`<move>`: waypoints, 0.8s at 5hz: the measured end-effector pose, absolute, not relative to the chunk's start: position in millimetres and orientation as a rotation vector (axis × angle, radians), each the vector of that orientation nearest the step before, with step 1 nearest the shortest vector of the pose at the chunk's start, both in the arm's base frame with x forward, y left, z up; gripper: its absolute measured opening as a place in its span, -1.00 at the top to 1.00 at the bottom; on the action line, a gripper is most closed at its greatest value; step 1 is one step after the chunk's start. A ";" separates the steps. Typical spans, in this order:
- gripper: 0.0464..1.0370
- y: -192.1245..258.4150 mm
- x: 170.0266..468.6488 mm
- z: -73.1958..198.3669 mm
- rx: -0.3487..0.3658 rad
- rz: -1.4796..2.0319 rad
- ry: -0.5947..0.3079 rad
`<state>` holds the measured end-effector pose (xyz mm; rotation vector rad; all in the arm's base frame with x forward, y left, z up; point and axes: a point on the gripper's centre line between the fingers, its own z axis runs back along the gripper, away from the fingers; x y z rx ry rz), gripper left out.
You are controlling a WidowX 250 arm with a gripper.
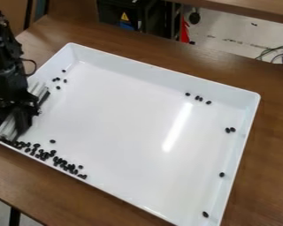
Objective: Sweep into pile
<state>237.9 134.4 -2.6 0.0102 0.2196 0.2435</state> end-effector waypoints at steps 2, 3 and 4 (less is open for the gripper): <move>0.36 84.5 283.5 17.0 -0.028 0.211 0.184; 0.36 76.3 301.1 -1.8 -0.048 0.238 0.209; 0.36 72.5 314.0 -3.4 -0.041 0.250 0.192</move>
